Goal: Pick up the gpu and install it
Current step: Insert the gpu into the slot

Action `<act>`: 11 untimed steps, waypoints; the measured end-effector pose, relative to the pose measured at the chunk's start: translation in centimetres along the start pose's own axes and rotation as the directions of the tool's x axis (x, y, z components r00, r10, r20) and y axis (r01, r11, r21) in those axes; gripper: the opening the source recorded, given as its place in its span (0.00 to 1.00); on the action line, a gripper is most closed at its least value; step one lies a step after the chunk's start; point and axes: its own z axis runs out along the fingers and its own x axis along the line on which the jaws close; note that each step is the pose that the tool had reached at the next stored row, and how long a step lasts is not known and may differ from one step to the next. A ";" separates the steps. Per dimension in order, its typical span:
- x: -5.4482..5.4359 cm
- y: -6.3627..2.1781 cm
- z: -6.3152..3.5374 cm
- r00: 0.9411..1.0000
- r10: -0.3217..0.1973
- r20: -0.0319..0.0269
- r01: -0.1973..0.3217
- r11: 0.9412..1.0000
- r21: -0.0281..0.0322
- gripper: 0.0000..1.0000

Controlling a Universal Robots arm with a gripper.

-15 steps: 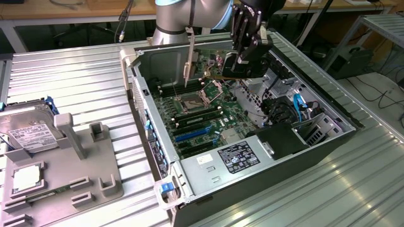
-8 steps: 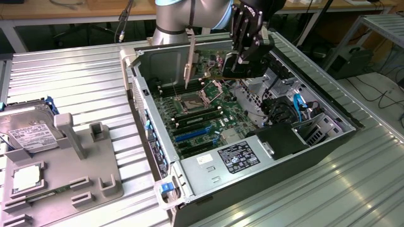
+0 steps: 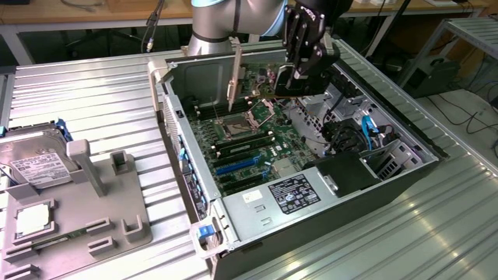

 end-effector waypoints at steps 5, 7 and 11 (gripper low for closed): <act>0.0 -0.01 0.00 1.000 -0.029 0.000 0.029 1.000 0.000 0.28; 0.0 -0.01 0.00 0.999 -0.042 0.000 0.042 0.999 0.000 0.28; 0.1 -0.01 0.00 0.998 -0.063 0.000 0.063 0.998 0.000 0.28</act>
